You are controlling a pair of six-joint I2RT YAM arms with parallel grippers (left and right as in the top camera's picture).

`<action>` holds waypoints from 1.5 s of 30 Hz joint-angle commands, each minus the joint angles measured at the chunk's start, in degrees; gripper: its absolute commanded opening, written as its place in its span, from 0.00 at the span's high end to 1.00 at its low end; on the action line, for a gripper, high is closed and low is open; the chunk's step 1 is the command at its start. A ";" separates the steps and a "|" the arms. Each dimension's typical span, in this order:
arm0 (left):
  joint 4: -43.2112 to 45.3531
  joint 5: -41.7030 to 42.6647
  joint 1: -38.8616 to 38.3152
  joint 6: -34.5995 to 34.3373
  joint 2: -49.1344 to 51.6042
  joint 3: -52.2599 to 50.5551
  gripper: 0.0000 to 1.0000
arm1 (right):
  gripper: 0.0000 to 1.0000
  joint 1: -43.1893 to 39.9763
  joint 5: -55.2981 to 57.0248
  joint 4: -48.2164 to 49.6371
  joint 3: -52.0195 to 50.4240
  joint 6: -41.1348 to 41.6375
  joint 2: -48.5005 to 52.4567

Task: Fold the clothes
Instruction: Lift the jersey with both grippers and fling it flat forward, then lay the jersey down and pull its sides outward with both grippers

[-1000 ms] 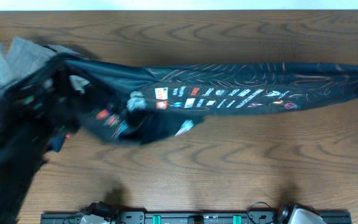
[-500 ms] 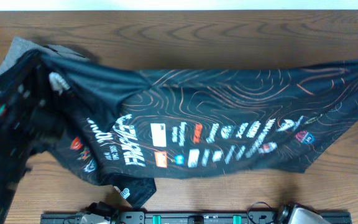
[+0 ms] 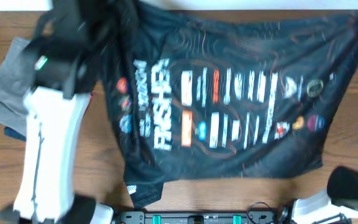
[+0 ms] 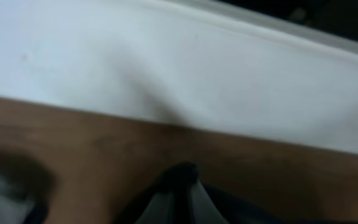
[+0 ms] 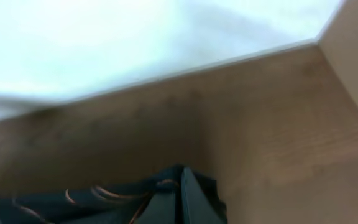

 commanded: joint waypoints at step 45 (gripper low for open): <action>-48.41 31.89 18.32 16.37 9.01 -22.29 0.94 | 0.99 -6.58 27.21 -18.71 -31.12 9.90 5.27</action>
